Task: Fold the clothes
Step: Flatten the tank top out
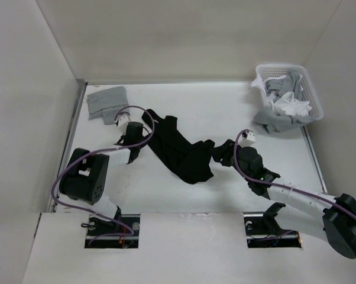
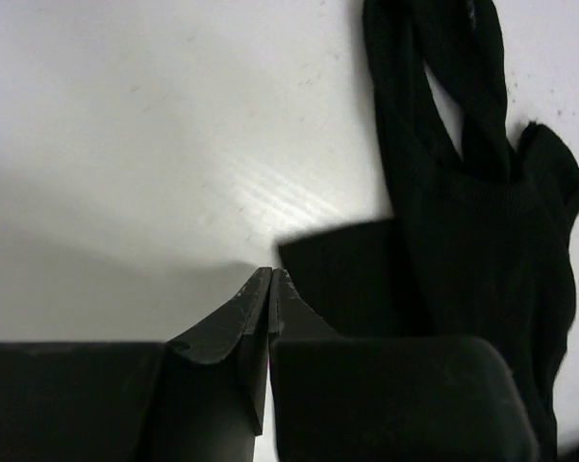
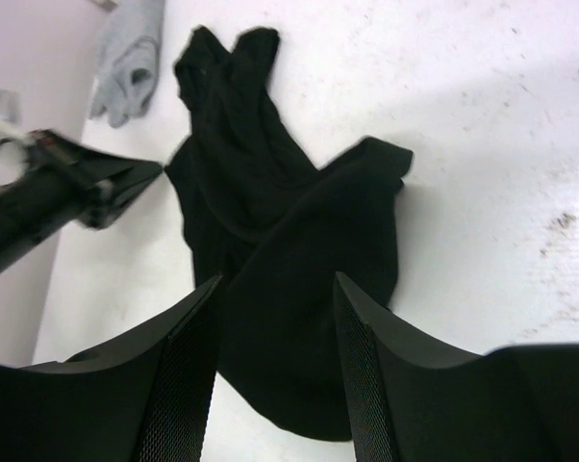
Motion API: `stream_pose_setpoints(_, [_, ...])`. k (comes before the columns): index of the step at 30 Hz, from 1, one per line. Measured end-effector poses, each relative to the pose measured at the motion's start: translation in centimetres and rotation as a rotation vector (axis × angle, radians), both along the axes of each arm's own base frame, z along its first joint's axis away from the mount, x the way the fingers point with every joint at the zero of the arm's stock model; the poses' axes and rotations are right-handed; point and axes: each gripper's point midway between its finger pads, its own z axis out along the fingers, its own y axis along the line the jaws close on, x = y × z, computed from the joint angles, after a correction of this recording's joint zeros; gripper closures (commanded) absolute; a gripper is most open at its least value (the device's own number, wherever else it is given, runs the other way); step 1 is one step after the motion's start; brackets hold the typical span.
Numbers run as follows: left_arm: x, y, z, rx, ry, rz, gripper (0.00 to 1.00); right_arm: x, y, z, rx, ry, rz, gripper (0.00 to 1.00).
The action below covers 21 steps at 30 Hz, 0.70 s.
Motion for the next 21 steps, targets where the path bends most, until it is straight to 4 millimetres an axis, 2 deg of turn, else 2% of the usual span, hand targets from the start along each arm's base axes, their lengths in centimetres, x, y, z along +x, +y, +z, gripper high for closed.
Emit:
stream_pose_setpoints(4, [-2.9, 1.0, 1.7, -0.019, -0.022, 0.025, 1.0, -0.2, -0.2, -1.4, -0.026, 0.028, -0.001, 0.46])
stream_pose_setpoints(5, [-3.5, 1.2, 2.0, -0.024, -0.026, 0.03, 0.97, -0.2, -0.3, -1.5, -0.028, 0.03, -0.002, 0.46])
stream_pose_setpoints(7, [-4.4, 1.4, 2.2, -0.026, -0.026, 0.035, 0.85, -0.1, -0.3, -1.6, -0.031, 0.034, -0.004, 0.45])
stream_pose_setpoints(8, [-4.7, 1.5, 2.0, -0.022, -0.019, 0.034, 0.74, -0.1, -0.3, -1.8, -0.034, 0.037, -0.004, 0.45])
stream_pose_setpoints(9, [-4.8, 1.5, 1.9, -0.015, -0.013, 0.031, 0.69, -0.1, -0.3, -2.0, -0.038, 0.042, -0.004, 0.45])
stream_pose_setpoints(12, [-4.6, 1.6, 1.2, 0.015, 0.004, 0.018, 0.64, 0.0, -0.2, -3.2, -0.059, 0.068, -0.003, 0.45])
stream_pose_setpoints(16, [-2.4, 0.8, -0.3, 0.083, 0.046, -0.036, 0.63, -0.4, 0.4, -4.5, -0.084, 0.098, 0.018, 0.45])
stream_pose_setpoints(21, [-1.2, 0.4, -0.3, 0.134, 0.041, -0.078, 0.61, -1.2, 2.0, -4.0, -0.065, 0.077, 0.065, 0.45])
